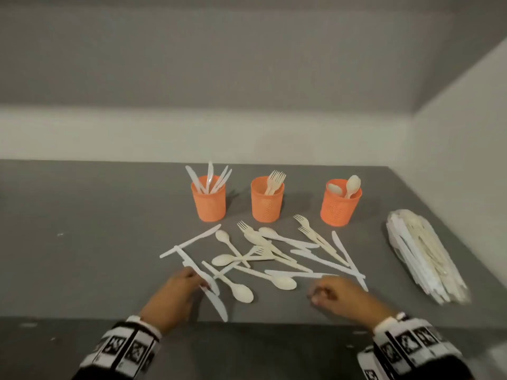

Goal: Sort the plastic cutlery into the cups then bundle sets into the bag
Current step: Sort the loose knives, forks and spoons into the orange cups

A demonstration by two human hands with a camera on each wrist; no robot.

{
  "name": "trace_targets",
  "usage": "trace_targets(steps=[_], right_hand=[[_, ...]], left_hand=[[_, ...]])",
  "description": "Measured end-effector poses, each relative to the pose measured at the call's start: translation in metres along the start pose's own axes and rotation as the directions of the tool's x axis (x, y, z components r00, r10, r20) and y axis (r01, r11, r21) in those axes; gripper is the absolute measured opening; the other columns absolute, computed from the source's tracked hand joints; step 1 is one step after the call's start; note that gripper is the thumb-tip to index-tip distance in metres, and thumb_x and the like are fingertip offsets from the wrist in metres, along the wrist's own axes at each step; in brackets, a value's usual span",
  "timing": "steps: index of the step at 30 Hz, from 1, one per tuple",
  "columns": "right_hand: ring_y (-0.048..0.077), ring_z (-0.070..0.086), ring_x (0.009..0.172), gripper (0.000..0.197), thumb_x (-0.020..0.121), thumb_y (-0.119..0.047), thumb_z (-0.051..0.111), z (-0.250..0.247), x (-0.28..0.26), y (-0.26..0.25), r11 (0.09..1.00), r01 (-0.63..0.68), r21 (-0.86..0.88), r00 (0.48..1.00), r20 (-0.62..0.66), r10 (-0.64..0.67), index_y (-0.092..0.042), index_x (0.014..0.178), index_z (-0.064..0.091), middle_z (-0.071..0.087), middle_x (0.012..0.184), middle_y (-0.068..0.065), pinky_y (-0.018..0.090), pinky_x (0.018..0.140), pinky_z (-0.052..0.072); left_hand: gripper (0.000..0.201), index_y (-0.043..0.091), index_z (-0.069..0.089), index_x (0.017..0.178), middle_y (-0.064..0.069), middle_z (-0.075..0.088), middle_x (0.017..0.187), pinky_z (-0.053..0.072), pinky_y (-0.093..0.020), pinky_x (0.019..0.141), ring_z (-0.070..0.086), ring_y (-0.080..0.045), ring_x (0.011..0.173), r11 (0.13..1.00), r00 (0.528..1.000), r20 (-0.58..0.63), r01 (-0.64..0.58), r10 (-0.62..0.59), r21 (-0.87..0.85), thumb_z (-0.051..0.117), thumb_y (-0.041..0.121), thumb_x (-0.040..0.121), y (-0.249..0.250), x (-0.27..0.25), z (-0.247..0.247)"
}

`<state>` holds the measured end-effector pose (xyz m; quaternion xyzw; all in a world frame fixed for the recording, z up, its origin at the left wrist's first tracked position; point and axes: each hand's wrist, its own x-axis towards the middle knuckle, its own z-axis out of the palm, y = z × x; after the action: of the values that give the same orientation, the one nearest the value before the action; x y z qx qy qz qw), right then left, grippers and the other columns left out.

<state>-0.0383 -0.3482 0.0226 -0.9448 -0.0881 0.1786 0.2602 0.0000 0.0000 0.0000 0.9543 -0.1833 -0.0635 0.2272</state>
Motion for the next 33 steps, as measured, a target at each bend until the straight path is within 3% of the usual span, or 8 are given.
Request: trace_targets(steps=[3, 6, 9, 15, 18, 23, 26, 33], right_hand=[[0.016, 0.052, 0.095, 0.026, 0.084, -0.018, 0.061, -0.001, 0.032, -0.009, 1.000, -0.014, -0.018, 0.986, -0.164, 0.010, -0.018, 0.110, 0.060, 0.050, 0.111, 0.003, 0.033, 0.095, 0.044], [0.024, 0.048, 0.116, 0.032, 0.086, -0.017, 0.056, 0.009, 0.055, -0.019, 0.995, -0.004, -0.103, 0.992, -0.127, -0.009, -0.015, 0.118, 0.054, 0.045, 0.123, 0.008, 0.036, 0.100, 0.041], [0.025, 0.045, 0.121, 0.036, 0.090, -0.032, 0.053, 0.015, 0.070, -0.030, 0.989, 0.028, -0.148, 0.994, -0.099, -0.043, -0.013, 0.120, 0.053, 0.047, 0.126, 0.009, 0.035, 0.101, 0.038], [0.029, 0.040, 0.123, 0.037, 0.089, -0.025, 0.055, 0.026, 0.091, -0.047, 0.955, 0.030, -0.295, 0.998, -0.038, -0.043, -0.007, 0.122, 0.053, 0.045, 0.129, 0.013, 0.035, 0.102, 0.034], [0.029, 0.042, 0.120, 0.028, 0.090, -0.018, 0.054, 0.023, 0.089, -0.035, 0.956, 0.003, -0.294, 0.999, -0.050, -0.018, -0.003, 0.114, 0.054, 0.048, 0.125, 0.013, 0.035, 0.099, 0.036], [0.030, 0.051, 0.104, 0.006, 0.092, -0.012, 0.044, 0.008, 0.089, -0.031, 0.974, -0.018, -0.227, 0.993, -0.120, -0.009, -0.013, 0.097, 0.049, 0.053, 0.116, 0.014, 0.035, 0.082, 0.040], [0.031, 0.053, 0.099, 0.014, 0.094, -0.012, 0.040, 0.001, 0.090, -0.040, 0.987, 0.013, -0.161, 0.980, -0.196, -0.045, -0.006, 0.105, 0.047, 0.056, 0.112, 0.016, 0.032, 0.073, 0.035], [0.028, 0.054, 0.111, 0.029, 0.092, -0.019, 0.051, 0.003, 0.099, -0.070, 0.993, 0.079, -0.091, 0.994, -0.066, -0.085, -0.008, 0.118, 0.054, 0.058, 0.121, 0.011, 0.035, 0.090, 0.041]], left_hand=[[0.053, 0.024, 0.051, 0.129, -0.005, 0.043, 0.130, 0.038, -0.030, 0.102, 0.046, -0.025, 0.119, 0.983, 0.997, 0.015, 0.075, -0.078, 0.168, 0.050, 0.001, 0.082, -0.002, 0.022, -0.003], [0.057, 0.032, 0.042, 0.137, -0.002, 0.036, 0.133, 0.036, -0.031, 0.104, 0.038, -0.023, 0.121, 0.952, 0.995, 0.037, 0.079, -0.094, 0.297, 0.056, 0.013, 0.085, 0.004, 0.033, -0.001], [0.049, 0.036, 0.047, 0.132, 0.000, 0.037, 0.134, 0.036, -0.035, 0.103, 0.035, -0.022, 0.123, 0.928, 0.994, 0.047, 0.072, -0.096, 0.365, 0.057, 0.021, 0.086, 0.013, 0.040, 0.003], [0.041, 0.024, 0.052, 0.128, -0.002, 0.047, 0.132, 0.032, -0.035, 0.103, 0.040, -0.022, 0.124, 0.951, 0.993, 0.079, 0.061, -0.089, 0.304, 0.058, 0.026, 0.088, 0.028, 0.057, 0.019], [0.049, 0.013, 0.050, 0.126, -0.007, 0.048, 0.127, 0.034, -0.035, 0.102, 0.044, -0.025, 0.121, 0.959, 0.983, 0.035, 0.166, -0.179, 0.230, 0.063, 0.034, 0.084, 0.036, 0.060, 0.026], [0.032, 0.006, 0.057, 0.116, -0.011, 0.050, 0.121, 0.037, -0.031, 0.097, 0.047, -0.027, 0.116, 0.959, 0.976, 0.096, 0.170, -0.196, 0.228, 0.058, 0.022, 0.088, 0.030, 0.071, 0.005], [0.028, 0.006, 0.056, 0.114, -0.012, 0.049, 0.121, 0.039, -0.035, 0.099, 0.047, -0.027, 0.115, 0.961, 0.972, 0.167, 0.118, -0.163, 0.252, 0.056, 0.017, 0.088, 0.031, 0.074, -0.002], [0.036, 0.012, 0.057, 0.120, -0.007, 0.048, 0.122, 0.035, -0.031, 0.101, 0.043, -0.023, 0.118, 0.976, 0.984, 0.099, 0.126, -0.145, 0.175, 0.062, 0.023, 0.086, 0.031, 0.060, -0.004]])
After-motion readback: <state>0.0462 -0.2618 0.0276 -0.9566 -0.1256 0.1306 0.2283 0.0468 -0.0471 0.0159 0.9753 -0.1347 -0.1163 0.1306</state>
